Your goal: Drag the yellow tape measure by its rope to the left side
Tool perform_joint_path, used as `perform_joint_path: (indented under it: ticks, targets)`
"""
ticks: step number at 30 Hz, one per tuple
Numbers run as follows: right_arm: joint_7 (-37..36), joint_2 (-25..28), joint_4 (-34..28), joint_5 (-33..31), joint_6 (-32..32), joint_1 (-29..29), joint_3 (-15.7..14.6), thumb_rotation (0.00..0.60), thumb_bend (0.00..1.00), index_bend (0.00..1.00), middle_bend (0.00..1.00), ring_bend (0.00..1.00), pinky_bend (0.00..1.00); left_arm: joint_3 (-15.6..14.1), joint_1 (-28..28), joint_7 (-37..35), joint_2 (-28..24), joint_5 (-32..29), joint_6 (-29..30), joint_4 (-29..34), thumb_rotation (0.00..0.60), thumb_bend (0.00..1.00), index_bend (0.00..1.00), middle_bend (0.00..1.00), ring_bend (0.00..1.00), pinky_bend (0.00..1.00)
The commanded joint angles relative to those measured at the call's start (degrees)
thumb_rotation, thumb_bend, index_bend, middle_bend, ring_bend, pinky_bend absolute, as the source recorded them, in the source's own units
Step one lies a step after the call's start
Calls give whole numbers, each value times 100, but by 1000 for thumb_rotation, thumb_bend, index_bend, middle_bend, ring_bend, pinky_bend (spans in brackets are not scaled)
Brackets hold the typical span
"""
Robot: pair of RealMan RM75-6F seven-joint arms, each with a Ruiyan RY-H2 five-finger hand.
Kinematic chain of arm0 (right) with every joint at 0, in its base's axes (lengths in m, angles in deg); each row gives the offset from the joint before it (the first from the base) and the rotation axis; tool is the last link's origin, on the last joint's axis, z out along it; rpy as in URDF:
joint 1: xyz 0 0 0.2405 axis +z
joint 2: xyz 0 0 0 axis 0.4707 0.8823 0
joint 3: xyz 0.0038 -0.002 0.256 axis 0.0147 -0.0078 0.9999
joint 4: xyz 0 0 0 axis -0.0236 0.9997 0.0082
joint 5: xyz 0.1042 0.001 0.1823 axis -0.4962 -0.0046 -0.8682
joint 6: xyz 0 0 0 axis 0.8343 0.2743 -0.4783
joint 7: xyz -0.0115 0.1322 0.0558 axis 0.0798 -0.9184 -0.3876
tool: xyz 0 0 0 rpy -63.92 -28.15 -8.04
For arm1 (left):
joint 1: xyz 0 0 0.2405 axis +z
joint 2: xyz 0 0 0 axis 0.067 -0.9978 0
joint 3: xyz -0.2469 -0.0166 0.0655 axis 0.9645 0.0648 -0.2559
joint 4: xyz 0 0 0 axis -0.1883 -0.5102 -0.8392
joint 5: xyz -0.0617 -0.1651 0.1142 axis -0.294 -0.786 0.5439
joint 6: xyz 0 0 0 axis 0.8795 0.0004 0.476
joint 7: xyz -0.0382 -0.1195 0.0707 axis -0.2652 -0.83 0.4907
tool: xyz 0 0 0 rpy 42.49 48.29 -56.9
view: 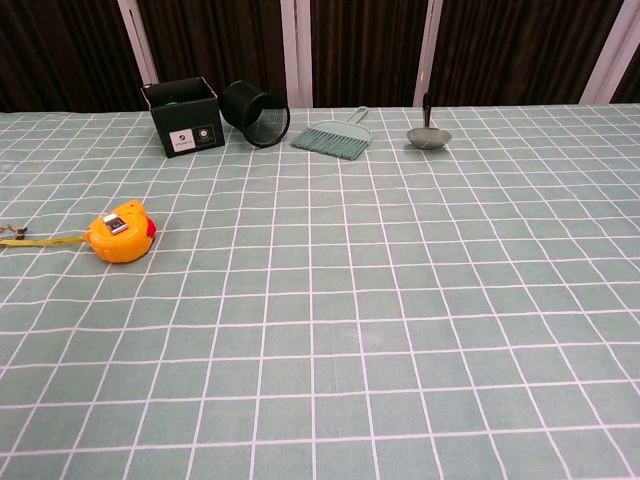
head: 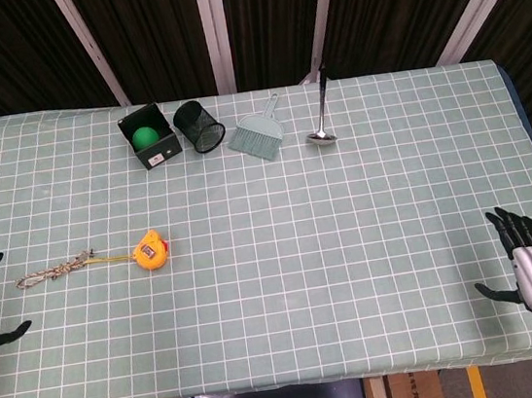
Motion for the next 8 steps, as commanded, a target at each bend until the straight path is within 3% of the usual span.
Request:
perform_joint_path:
  ticks: [1,8]
  targets:
    - [182,-53,67,154,125,-13,-57,600,121,0,0,0,0,-319,437,332,189,712,592,-41,600,32,0,0,0,0]
    - [380,-120,61,338,335,-68,-103,600,122,0,0,0,0,-309,414,245,439,1094,452,-519,600,30,0,0,0,0]
